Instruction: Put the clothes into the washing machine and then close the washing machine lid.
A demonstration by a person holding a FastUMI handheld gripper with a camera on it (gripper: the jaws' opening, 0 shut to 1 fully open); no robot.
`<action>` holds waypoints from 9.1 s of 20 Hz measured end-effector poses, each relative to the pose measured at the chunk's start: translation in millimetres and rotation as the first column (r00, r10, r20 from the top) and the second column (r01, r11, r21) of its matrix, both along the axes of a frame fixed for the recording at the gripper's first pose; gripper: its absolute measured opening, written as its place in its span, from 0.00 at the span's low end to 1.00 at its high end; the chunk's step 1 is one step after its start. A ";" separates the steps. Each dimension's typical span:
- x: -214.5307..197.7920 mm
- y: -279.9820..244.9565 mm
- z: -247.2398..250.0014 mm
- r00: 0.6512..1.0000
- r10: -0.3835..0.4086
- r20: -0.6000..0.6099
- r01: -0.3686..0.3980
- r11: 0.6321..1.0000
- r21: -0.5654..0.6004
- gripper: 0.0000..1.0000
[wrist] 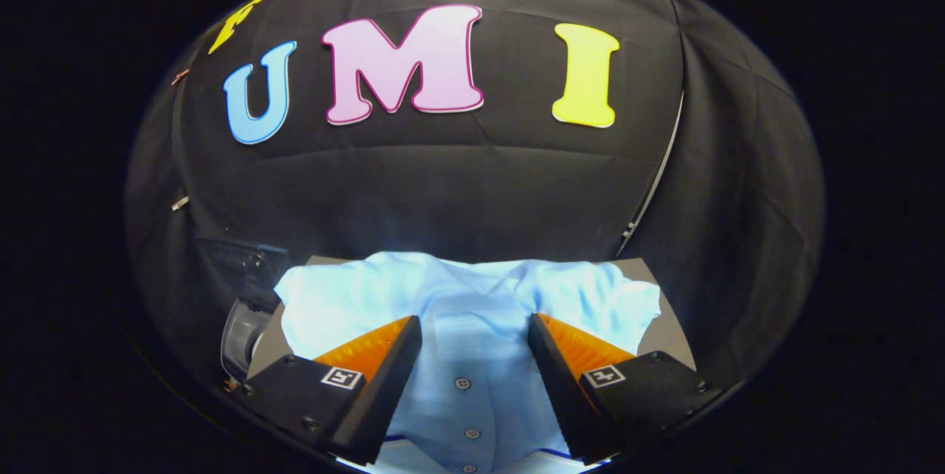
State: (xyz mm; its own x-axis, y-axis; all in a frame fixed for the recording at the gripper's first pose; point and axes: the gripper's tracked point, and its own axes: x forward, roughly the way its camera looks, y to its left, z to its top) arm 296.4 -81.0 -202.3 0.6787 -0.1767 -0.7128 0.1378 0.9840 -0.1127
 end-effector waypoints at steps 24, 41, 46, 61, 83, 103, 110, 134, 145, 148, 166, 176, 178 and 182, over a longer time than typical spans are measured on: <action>-22.2 47.7 44.5 0.996 0.047 0.081 -0.059 0.987 0.147 0.05; -21.5 329.9 56.6 0.899 0.390 0.199 -0.431 0.870 0.241 0.05; -15.9 377.7 13.7 0.887 0.430 0.169 -0.462 0.836 0.295 0.05; -8.0 376.2 -188.9 0.930 0.352 -0.108 -0.320 0.918 0.233 0.05; 9.8 389.3 -112.9 0.932 0.338 0.130 -0.356 0.920 0.165 1.00; 158.7 373.1 -62.7 0.934 0.265 0.238 -0.304 0.941 0.145 0.99; 172.8 355.7 -92.7 0.959 0.210 0.191 -0.244 0.954 0.172 1.00; 100.4 359.5 -99.9 0.975 0.207 -0.083 -0.178 0.947 0.267 1.00; 67.5 361.7 -103.6 0.966 0.185 -0.182 -0.128 0.949 0.288 1.00; 55.1 363.4 -106.0 0.955 0.193 -0.227 -0.124 0.950 0.287 1.00; 14.9 362.2 -125.5 0.905 0.214 -0.367 -0.109 0.952 0.286 1.00; 18.2 365.5 -107.1 0.934 0.256 -0.250 -0.174 0.935 0.309 1.00; 18.4 362.7 -89.8 0.945 0.261 -0.198 -0.193 0.932 0.308 1.00; 11.4 353.6 -49.4 0.960 0.267 -0.082 -0.233 0.927 0.294 1.00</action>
